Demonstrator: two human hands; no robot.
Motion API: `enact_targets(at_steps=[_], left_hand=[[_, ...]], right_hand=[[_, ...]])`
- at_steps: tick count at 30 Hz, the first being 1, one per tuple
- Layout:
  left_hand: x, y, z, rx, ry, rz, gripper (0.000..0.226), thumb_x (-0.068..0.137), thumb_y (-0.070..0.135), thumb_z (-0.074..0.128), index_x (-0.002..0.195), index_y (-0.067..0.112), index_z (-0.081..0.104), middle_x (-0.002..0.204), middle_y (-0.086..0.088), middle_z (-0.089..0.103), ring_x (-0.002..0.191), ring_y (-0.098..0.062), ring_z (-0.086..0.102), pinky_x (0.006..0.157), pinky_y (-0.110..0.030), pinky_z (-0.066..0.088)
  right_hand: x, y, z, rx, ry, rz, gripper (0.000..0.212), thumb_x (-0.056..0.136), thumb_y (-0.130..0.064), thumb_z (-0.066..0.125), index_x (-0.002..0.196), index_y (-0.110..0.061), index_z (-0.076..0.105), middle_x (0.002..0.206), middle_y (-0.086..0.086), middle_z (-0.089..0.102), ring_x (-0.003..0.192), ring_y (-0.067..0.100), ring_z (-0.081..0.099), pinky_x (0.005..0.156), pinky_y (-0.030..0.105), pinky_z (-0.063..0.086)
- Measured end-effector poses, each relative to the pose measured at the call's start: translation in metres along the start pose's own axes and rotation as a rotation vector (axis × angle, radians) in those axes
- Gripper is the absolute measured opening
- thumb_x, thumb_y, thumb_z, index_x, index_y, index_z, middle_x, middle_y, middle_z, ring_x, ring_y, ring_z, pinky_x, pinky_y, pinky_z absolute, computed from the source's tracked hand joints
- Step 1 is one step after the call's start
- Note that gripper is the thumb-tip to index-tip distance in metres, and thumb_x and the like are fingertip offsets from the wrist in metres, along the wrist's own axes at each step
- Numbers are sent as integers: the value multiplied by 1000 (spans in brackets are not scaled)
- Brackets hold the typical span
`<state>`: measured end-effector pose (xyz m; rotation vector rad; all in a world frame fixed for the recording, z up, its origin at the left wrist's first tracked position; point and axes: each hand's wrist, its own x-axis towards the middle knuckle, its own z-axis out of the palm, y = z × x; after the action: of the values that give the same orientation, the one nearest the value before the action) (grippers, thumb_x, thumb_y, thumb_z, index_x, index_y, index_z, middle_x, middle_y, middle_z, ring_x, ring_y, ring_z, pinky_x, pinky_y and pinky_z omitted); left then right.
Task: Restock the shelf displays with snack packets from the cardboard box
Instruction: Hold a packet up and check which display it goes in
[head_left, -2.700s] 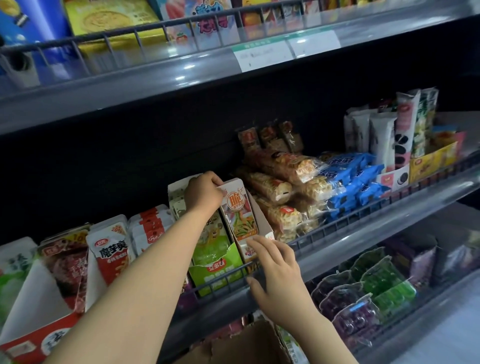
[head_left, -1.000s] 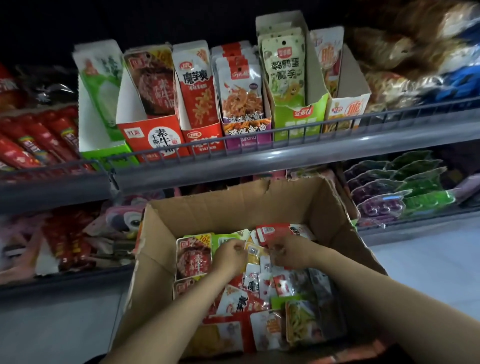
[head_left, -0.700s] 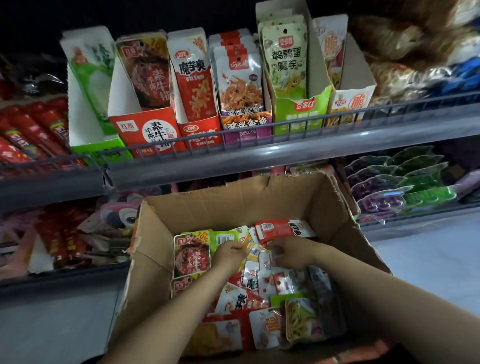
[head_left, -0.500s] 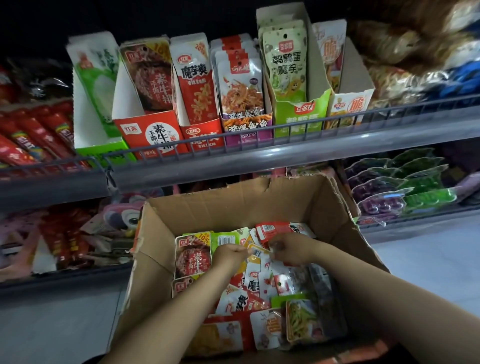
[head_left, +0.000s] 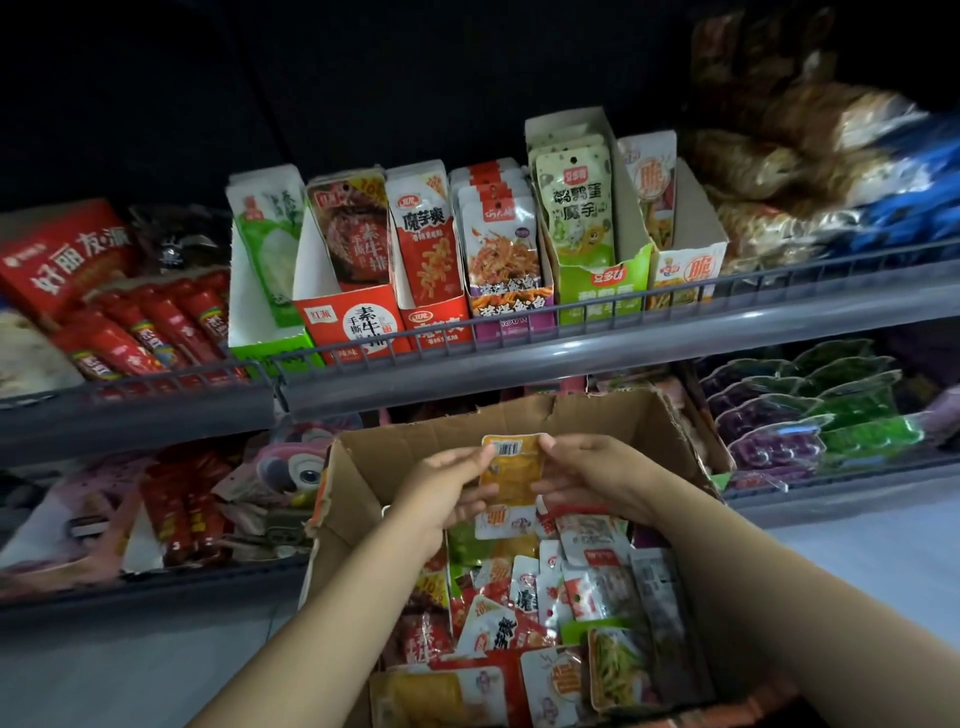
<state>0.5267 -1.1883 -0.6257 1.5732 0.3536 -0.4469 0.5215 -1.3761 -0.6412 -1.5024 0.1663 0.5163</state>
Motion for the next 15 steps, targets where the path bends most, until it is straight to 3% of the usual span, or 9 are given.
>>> enact_targets(at_steps=[3, 9, 15], left_hand=[[-16, 11, 1, -32, -18, 42, 26, 80, 31, 70, 102, 18, 65, 98, -1, 72, 81, -16, 71, 61, -22, 55], [-49, 29, 8, -45, -71, 148, 34, 79, 39, 65, 103, 14, 64, 98, -2, 73, 86, -17, 71, 70, -24, 57], [-75, 39, 13, 17, -67, 263, 34, 73, 43, 64, 88, 13, 73, 94, -1, 74, 92, -17, 69, 87, -34, 54]], right_hand=[[-15, -13, 2, 104, -14, -37, 34, 96, -28, 48, 112, -2, 62, 109, 17, 67, 90, 21, 67, 74, 24, 57], [-43, -31, 2, 178, -26, -149, 47, 79, -39, 58, 107, -2, 65, 105, 12, 71, 101, 24, 67, 92, 33, 52], [-64, -38, 1, 182, -4, -243, 43, 79, -41, 59, 93, -2, 71, 101, 16, 71, 97, 27, 68, 89, 34, 52]])
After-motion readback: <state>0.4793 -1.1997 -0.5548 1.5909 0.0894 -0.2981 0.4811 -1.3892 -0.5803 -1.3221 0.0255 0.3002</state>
